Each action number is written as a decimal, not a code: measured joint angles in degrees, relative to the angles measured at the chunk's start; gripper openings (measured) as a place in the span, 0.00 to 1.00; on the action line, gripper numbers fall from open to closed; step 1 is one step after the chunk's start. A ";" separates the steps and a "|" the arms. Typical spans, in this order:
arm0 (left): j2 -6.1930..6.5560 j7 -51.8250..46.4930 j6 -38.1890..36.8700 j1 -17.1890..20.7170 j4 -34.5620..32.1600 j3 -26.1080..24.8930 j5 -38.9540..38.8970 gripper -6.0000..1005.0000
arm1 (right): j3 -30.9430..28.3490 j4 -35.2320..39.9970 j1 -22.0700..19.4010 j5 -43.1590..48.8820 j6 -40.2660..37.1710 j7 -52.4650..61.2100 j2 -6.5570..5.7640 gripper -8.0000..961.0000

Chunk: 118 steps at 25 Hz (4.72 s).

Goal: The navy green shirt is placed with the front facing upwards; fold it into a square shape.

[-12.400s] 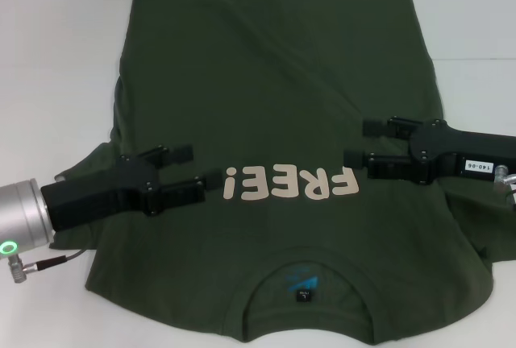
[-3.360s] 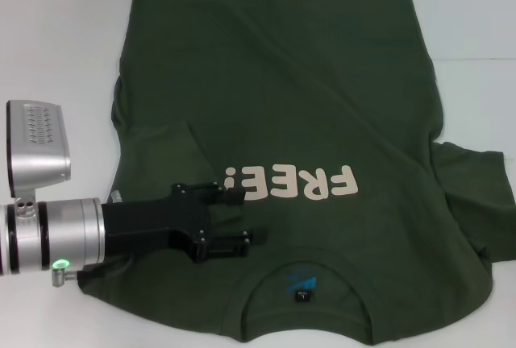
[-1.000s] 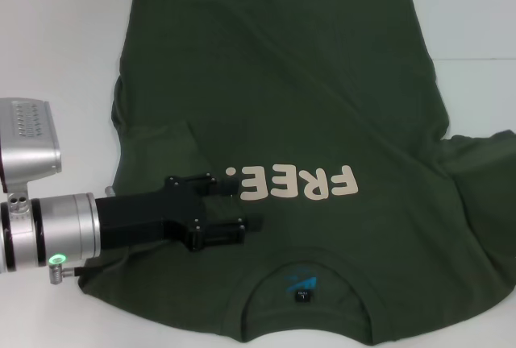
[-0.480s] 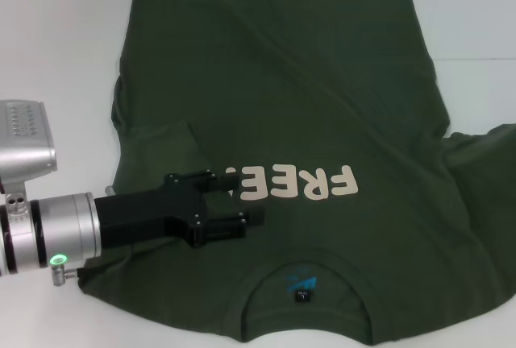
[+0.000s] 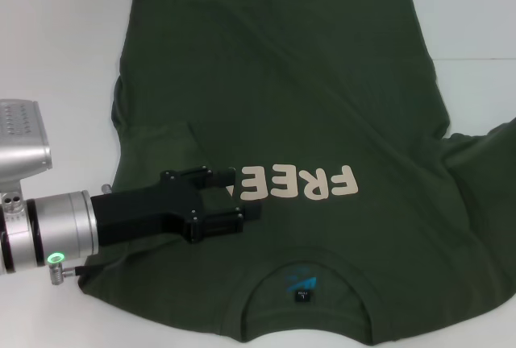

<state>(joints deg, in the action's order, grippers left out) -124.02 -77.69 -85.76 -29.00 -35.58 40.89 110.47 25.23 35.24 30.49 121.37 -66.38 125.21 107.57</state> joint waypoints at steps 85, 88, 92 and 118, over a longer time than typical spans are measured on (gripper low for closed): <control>0.79 -8.44 1.65 1.51 -2.47 -3.97 0.81 0.77 | 14.73 1.63 0.64 -15.07 -12.89 -16.79 10.78 0.97; 0.93 -12.38 1.77 3.41 -5.67 -4.03 0.97 0.77 | 14.82 -0.82 0.49 -15.60 -13.52 -19.17 10.89 0.97; 1.21 -18.06 1.31 6.02 -10.31 -4.66 3.25 0.77 | 15.33 -1.88 0.44 -15.32 -14.47 -20.49 10.89 0.98; 0.20 -26.22 -1.75 11.75 -20.79 -11.72 20.98 0.77 | 15.45 -2.03 1.15 -15.25 -15.53 -19.39 10.22 0.98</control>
<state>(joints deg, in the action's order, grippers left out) -123.82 -103.92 -87.50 -17.25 -56.37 29.17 131.45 40.67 33.21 31.64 106.12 -81.91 105.82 117.79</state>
